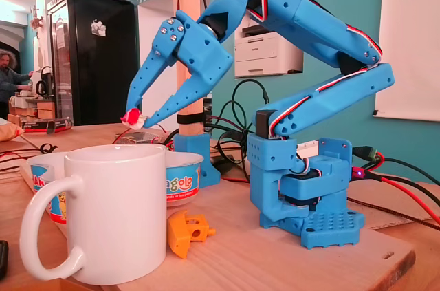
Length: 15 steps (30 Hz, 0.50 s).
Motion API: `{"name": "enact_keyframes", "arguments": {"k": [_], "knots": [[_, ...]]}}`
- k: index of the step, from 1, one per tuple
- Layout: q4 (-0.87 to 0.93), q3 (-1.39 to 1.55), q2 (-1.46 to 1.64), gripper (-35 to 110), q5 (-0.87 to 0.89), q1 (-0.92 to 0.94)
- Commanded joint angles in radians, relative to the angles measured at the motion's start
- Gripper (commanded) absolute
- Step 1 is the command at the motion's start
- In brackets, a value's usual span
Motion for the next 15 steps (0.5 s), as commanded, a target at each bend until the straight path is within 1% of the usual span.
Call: {"name": "enact_keyframes", "arguments": {"k": [1,4,8,15], "knots": [[-0.002,0.005,0.014,-3,0.012,-0.023],[-0.005,0.005,0.003,-3,0.012,-0.048],[-0.054,0.012,0.003,-3,0.012,-0.066],[-0.124,0.117,0.005,-3,0.014,-0.054]]}}
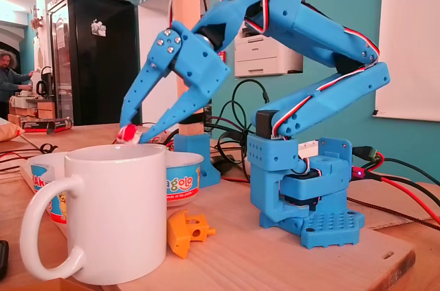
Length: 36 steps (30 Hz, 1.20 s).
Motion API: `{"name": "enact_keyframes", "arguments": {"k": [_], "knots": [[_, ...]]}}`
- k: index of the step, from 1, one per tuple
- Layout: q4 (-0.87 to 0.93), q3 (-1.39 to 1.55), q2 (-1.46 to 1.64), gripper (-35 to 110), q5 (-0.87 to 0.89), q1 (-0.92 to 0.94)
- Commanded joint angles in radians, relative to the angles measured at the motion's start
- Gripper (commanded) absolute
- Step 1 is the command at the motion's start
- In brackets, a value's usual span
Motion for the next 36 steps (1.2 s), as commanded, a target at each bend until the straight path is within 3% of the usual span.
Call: {"name": "enact_keyframes", "arguments": {"k": [1,22,36], "knots": [[-0.041,0.025,0.018,-3,0.012,0.008],[-0.074,0.038,0.023,-2,0.012,0.009],[-0.074,0.035,0.034,16,0.011,0.009]]}}
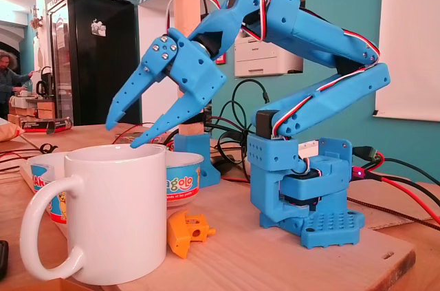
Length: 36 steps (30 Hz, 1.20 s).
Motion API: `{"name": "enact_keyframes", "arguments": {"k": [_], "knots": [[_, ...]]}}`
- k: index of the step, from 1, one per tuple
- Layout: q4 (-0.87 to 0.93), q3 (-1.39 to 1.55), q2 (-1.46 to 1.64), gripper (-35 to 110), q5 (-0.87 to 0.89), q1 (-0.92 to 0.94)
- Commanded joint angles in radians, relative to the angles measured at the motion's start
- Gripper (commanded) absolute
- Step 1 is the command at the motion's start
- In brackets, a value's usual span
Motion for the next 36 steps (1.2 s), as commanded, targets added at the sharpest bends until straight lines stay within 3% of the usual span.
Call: {"name": "enact_keyframes", "arguments": {"k": [1,8,15,36], "knots": [[0.0,-0.006,0.026,16,0.011,0.009],[0.0,-0.005,0.026,15,0.002,0.006],[-0.002,-0.005,0.026,-5,0.009,0.0],[-0.002,-0.012,0.028,-2,0.008,0.002]]}}
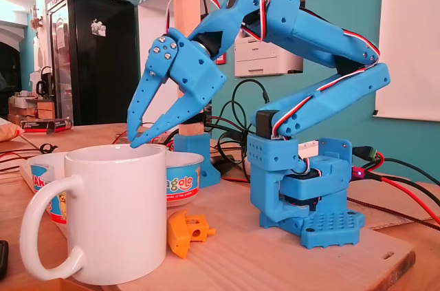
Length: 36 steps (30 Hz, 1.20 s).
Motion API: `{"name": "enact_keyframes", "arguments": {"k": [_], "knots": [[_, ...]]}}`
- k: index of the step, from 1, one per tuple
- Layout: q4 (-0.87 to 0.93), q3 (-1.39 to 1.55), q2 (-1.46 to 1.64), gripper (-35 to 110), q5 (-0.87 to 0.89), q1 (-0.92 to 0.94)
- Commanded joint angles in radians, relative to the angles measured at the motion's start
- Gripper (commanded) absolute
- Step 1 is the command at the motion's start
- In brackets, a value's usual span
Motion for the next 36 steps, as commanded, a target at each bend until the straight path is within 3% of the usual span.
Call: {"name": "enact_keyframes", "arguments": {"k": [1,36], "knots": [[-0.002,-0.008,0.028,-2,0.002,0.002],[-0.003,-0.025,0.029,-2,0.014,0.009]]}}
